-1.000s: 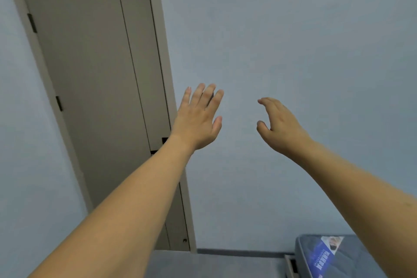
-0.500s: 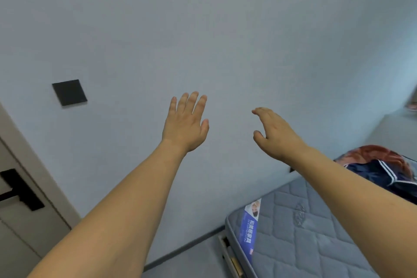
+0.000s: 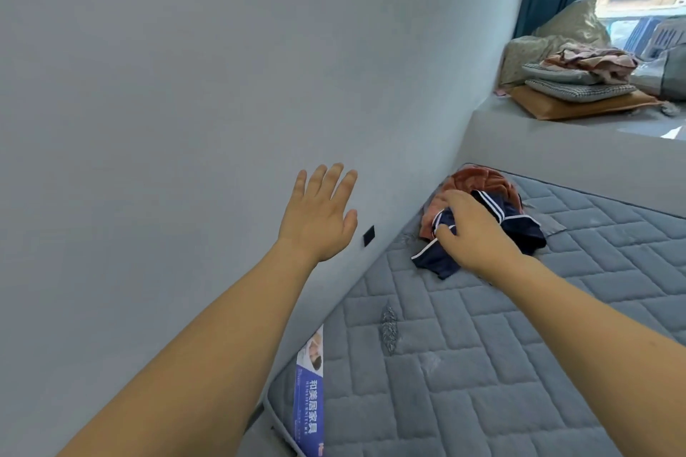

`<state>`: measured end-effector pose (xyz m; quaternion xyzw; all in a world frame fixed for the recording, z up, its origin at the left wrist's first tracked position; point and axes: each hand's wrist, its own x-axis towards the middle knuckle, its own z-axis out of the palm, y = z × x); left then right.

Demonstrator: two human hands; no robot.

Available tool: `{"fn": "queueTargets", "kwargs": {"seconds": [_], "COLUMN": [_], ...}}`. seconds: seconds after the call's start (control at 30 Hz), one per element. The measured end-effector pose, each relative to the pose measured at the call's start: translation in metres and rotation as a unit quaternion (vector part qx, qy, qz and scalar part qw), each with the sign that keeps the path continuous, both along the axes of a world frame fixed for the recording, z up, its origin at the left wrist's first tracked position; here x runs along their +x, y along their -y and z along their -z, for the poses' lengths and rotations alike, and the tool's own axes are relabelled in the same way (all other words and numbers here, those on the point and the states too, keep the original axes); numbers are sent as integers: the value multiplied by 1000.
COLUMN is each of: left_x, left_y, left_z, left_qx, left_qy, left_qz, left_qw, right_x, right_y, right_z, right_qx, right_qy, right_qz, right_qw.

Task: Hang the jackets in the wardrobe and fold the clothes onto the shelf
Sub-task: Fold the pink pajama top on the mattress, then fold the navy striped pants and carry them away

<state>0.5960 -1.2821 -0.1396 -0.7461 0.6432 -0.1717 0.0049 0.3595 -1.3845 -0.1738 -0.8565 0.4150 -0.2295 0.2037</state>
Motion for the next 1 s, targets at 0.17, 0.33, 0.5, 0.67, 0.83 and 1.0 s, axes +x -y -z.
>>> {"fn": "queueTargets", "kwargs": {"seconds": [0.17, 0.33, 0.5, 0.67, 0.83, 1.0], "left_x": [8, 5, -13, -41, -59, -65], "left_y": [110, 209, 282, 368, 424, 453], "left_z": [101, 287, 458, 563, 633, 652], "left_qx": [53, 138, 247, 218, 162, 125], "left_qy": [-76, -157, -189, -263, -238, -113], "left_qz": [39, 34, 49, 50, 34, 86], "left_qw": [995, 977, 949, 938, 957, 982], "right_x": [-4, 7, 4, -19, -43, -43], "right_y": [82, 162, 218, 270, 278, 281], "right_z": [101, 269, 431, 549, 632, 646], "right_qx": [37, 75, 95, 37, 15, 20], "right_qy": [-27, -65, -107, -169, -230, -201], "right_qz": [69, 127, 166, 189, 241, 243], "right_qw": [997, 987, 976, 967, 943, 949]}}
